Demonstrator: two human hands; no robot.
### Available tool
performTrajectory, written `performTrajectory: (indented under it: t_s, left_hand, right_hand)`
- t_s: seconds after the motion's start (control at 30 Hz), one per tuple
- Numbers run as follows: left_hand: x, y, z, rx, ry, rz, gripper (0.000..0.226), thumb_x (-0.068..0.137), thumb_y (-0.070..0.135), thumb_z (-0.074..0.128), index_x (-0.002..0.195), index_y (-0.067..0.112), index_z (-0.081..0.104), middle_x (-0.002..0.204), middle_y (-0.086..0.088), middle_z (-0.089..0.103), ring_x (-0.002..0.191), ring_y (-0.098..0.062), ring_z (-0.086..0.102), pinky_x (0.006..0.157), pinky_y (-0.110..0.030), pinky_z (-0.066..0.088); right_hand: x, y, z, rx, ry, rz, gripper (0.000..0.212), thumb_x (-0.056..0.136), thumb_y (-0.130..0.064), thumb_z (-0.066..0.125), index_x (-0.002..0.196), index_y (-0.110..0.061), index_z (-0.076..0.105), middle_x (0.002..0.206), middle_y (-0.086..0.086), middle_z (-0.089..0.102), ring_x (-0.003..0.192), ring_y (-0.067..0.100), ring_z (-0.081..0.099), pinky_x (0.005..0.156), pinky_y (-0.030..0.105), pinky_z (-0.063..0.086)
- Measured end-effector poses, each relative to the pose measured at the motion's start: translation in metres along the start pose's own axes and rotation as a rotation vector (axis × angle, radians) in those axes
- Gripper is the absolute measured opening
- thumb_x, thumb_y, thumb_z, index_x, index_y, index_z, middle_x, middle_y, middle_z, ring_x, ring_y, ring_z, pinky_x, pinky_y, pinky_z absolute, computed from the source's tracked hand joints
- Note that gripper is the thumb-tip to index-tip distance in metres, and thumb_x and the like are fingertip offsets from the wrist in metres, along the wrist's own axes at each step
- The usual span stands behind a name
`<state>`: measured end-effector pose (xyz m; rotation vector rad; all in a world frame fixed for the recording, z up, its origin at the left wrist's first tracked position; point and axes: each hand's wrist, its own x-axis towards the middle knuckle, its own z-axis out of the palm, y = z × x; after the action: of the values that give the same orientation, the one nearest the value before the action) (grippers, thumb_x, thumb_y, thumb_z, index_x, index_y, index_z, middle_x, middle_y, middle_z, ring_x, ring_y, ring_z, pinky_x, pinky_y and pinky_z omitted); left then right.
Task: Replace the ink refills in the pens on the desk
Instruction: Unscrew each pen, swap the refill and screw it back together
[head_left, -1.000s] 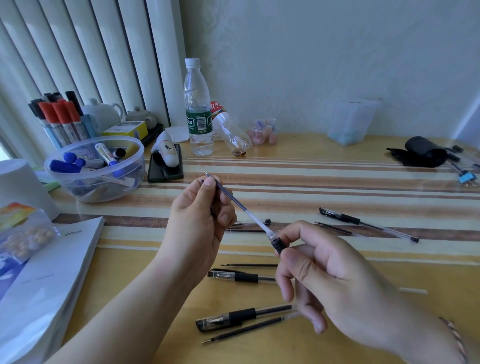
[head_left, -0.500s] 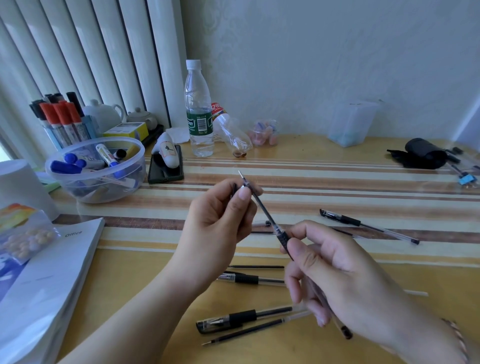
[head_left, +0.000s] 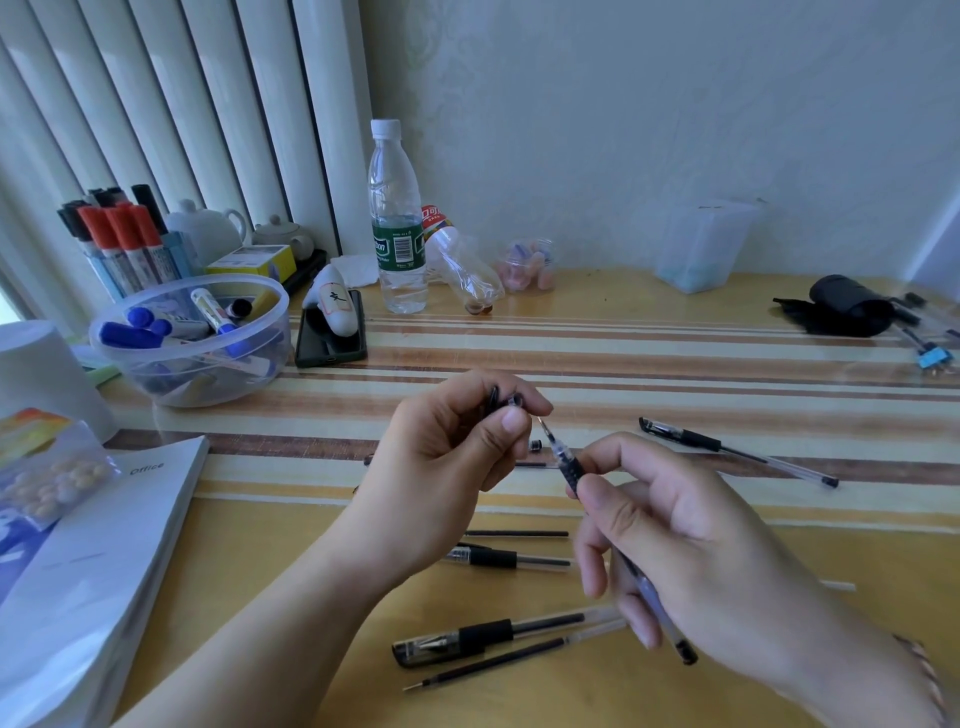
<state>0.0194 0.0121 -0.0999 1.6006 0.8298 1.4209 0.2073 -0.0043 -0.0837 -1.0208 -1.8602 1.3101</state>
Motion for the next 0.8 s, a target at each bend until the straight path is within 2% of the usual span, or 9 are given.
performTrajectory:
  t_s: [0.13, 0.33, 0.4, 0.47, 0.53, 0.63, 0.73, 0.8]
  left_hand:
    - [-0.001, 0.0, -0.002, 0.084, -0.062, 0.028, 0.013, 0.092, 0.014, 0.055, 0.093, 0.013, 0.067, 0.066, 0.007, 0.057, 0.056, -0.004, 0.046, 0.056, -0.016, 0.038]
    - [-0.003, 0.005, -0.004, 0.338, -0.122, 0.052, 0.012, 0.092, 0.011, 0.057, 0.095, 0.015, 0.069, 0.076, 0.016, 0.063, 0.07, 0.002, 0.059, 0.066, -0.006, 0.042]
    - [-0.002, 0.005, -0.007, 0.578, -0.131, 0.135, 0.012, 0.094, 0.014, 0.058, 0.096, 0.016, 0.07, 0.081, 0.015, 0.066, 0.078, -0.001, 0.061, 0.07, -0.009, 0.043]
    - [-0.001, 0.004, -0.009, 0.803, -0.184, 0.213, 0.012, 0.094, 0.017, 0.058, 0.097, 0.015, 0.069, 0.082, 0.012, 0.063, 0.078, 0.0, 0.057, 0.07, -0.01, 0.041]
    - [-0.003, 0.001, -0.009, 0.865, -0.256, 0.185, 0.013, 0.095, 0.022, 0.056, 0.098, 0.016, 0.068, 0.078, 0.014, 0.056, 0.072, 0.001, 0.051, 0.066, -0.011, 0.037]
    - [-0.007, 0.0, -0.005, 0.863, -0.316, 0.123, 0.013, 0.096, 0.024, 0.055, 0.096, 0.017, 0.066, 0.072, 0.013, 0.051, 0.064, -0.002, 0.047, 0.059, -0.009, 0.031]
    - [-0.007, -0.001, -0.005, 0.865, -0.311, 0.116, 0.013, 0.096, 0.024, 0.055, 0.096, 0.017, 0.066, 0.072, 0.01, 0.054, 0.063, -0.005, 0.047, 0.058, -0.011, 0.032]
    - [-0.006, 0.001, -0.007, 0.859, -0.28, 0.121, 0.013, 0.095, 0.025, 0.056, 0.096, 0.018, 0.067, 0.073, 0.012, 0.055, 0.065, -0.001, 0.049, 0.059, -0.01, 0.034]
  right_hand:
    - [-0.001, -0.002, 0.0, -0.002, 0.003, 0.001, 0.023, 0.081, -0.053, 0.046, 0.087, -0.034, 0.056, 0.064, 0.008, 0.067, 0.036, 0.024, 0.046, 0.043, 0.023, 0.037]
    - [-0.002, -0.006, -0.001, -0.043, 0.028, 0.045, 0.019, 0.079, -0.053, 0.05, 0.085, -0.036, 0.058, 0.059, 0.007, 0.065, 0.036, 0.017, 0.042, 0.043, 0.028, 0.036]
    - [-0.003, -0.005, -0.004, -0.201, 0.127, 0.013, 0.022, 0.075, -0.057, 0.053, 0.084, -0.037, 0.057, 0.059, 0.001, 0.064, 0.037, 0.013, 0.043, 0.042, 0.029, 0.033]
    - [-0.004, 0.0, -0.01, -0.544, 0.27, -0.066, 0.026, 0.071, -0.062, 0.056, 0.081, -0.038, 0.055, 0.063, -0.011, 0.064, 0.04, 0.008, 0.046, 0.04, 0.024, 0.033]
    - [-0.004, 0.0, -0.013, -0.883, 0.367, -0.143, 0.022, 0.07, -0.057, 0.066, 0.079, -0.04, 0.056, 0.066, -0.021, 0.061, 0.054, 0.0, 0.053, 0.042, 0.013, 0.034]
    - [-0.004, -0.001, -0.013, -0.969, 0.325, -0.191, 0.02, 0.07, -0.037, 0.078, 0.081, -0.038, 0.062, 0.077, -0.024, 0.059, 0.061, -0.009, 0.047, 0.047, 0.013, 0.037]
    - [-0.003, 0.002, -0.013, -0.959, 0.315, -0.211, 0.008, 0.08, -0.042, 0.066, 0.083, -0.035, 0.069, 0.076, -0.023, 0.063, 0.056, -0.009, 0.045, 0.046, 0.017, 0.041]
    - [-0.003, 0.004, -0.014, -0.958, 0.306, -0.187, 0.032, 0.088, -0.053, 0.046, 0.081, -0.033, 0.07, 0.069, -0.021, 0.064, 0.057, -0.001, 0.054, 0.046, 0.024, 0.047]
